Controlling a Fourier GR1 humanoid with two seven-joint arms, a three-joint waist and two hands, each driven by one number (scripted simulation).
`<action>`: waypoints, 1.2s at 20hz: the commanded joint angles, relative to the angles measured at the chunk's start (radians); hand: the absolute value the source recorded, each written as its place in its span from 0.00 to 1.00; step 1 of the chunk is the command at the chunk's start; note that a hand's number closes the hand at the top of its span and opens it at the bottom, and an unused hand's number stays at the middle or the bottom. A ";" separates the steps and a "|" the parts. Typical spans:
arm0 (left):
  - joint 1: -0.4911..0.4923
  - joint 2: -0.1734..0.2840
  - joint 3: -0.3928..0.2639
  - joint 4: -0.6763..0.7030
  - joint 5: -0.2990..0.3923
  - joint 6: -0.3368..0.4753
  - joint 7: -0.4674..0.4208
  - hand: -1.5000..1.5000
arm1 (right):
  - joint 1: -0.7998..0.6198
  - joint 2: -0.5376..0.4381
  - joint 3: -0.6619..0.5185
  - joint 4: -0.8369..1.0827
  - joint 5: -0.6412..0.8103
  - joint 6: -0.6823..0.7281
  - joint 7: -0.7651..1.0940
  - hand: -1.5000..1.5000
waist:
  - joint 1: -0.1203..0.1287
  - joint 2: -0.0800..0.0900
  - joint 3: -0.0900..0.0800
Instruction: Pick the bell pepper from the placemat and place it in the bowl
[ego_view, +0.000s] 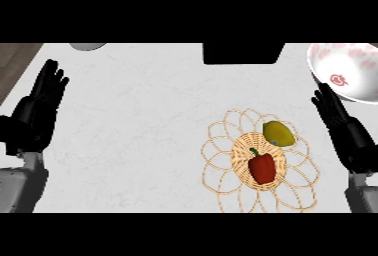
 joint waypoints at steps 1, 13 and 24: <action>0.046 -0.023 -0.021 -0.055 0.016 -0.029 -0.008 0.50 | 0.054 -0.008 -0.008 -0.102 0.042 -0.048 0.005 1.00 | -0.016 0.033 -0.028; 0.102 -0.194 -0.218 -0.002 0.102 -0.141 0.042 0.50 | 0.352 0.154 0.253 -0.393 0.699 -0.595 0.113 0.00 | -0.040 0.033 -0.031; 0.134 -0.186 -0.240 -0.030 0.088 -0.163 0.028 0.50 | 0.425 0.056 0.369 -0.570 1.306 -0.218 0.784 0.00 | -0.017 0.033 -0.039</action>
